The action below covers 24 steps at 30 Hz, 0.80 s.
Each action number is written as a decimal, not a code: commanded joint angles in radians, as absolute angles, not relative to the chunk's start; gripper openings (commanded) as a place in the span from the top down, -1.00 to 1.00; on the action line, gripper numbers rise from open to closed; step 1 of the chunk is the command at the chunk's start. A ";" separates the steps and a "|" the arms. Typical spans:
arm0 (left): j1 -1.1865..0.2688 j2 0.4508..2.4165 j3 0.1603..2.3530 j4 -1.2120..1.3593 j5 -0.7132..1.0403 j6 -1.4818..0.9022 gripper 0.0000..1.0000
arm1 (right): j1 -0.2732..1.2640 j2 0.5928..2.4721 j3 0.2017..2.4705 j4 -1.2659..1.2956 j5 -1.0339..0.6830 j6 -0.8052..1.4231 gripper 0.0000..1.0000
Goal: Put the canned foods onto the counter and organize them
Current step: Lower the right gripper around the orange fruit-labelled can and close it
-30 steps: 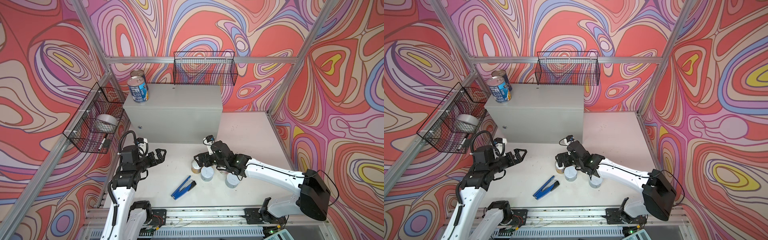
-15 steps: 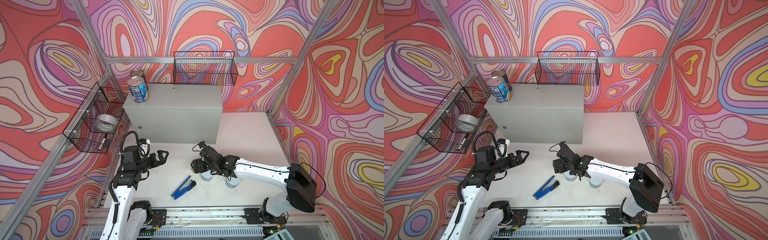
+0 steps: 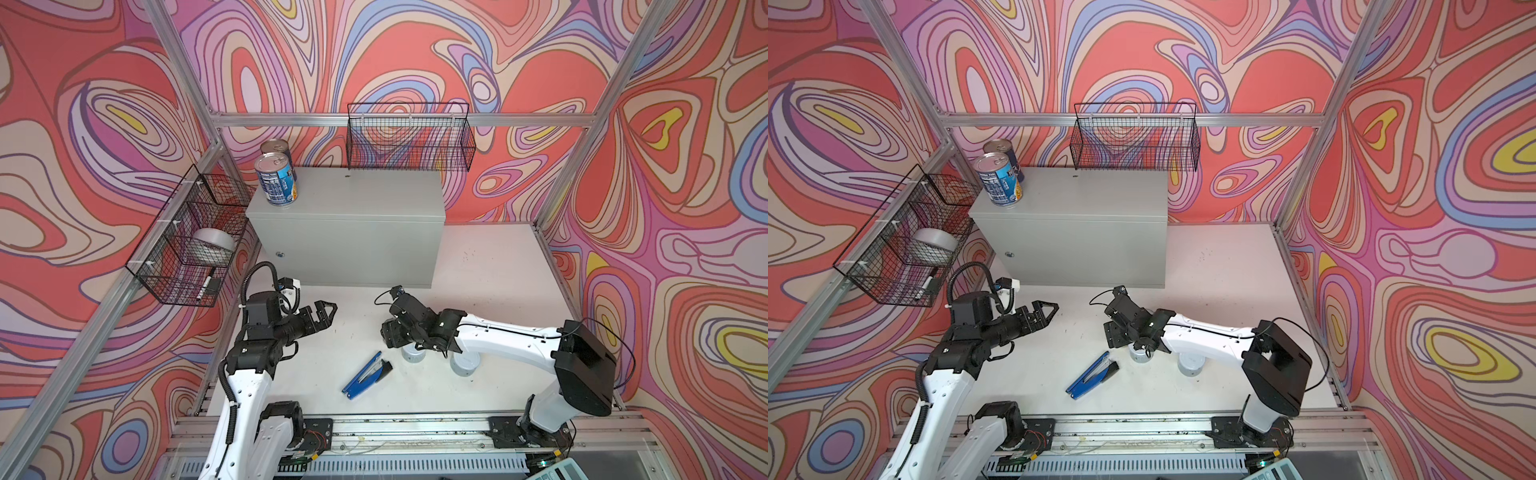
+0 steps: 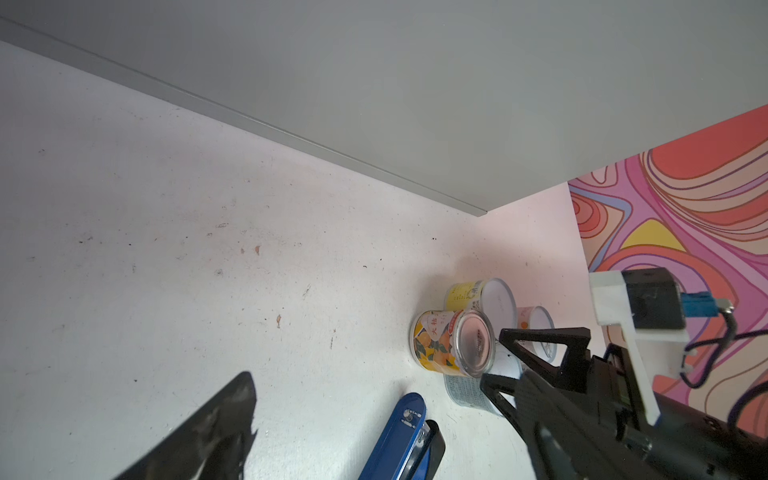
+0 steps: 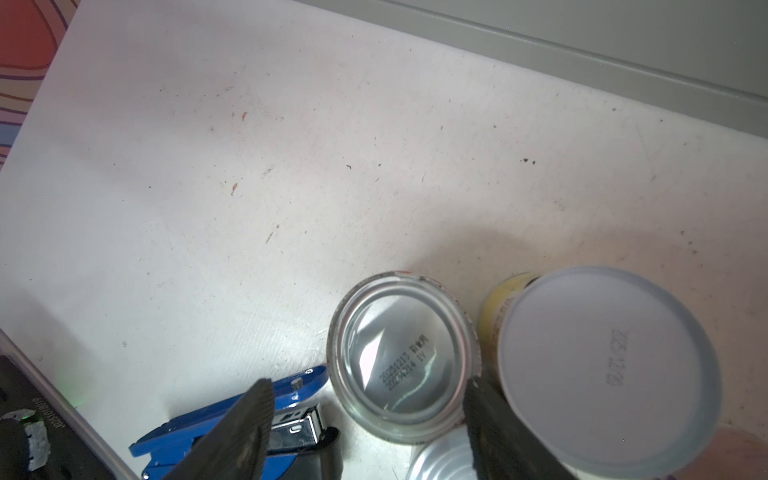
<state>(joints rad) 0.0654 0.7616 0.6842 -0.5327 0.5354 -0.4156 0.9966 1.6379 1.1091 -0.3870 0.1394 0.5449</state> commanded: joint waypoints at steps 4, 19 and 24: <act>0.063 0.763 0.686 -0.557 0.522 -0.405 -1.00 | 1.006 1.671 1.166 -0.449 0.197 0.510 -0.46; 0.063 0.765 0.684 -0.562 0.521 -0.410 -1.00 | 1.010 1.703 1.179 -0.459 0.183 0.514 -0.46; 0.063 0.766 0.684 -0.563 0.523 -0.409 -1.00 | 1.009 1.721 1.189 -0.469 0.181 0.513 -0.46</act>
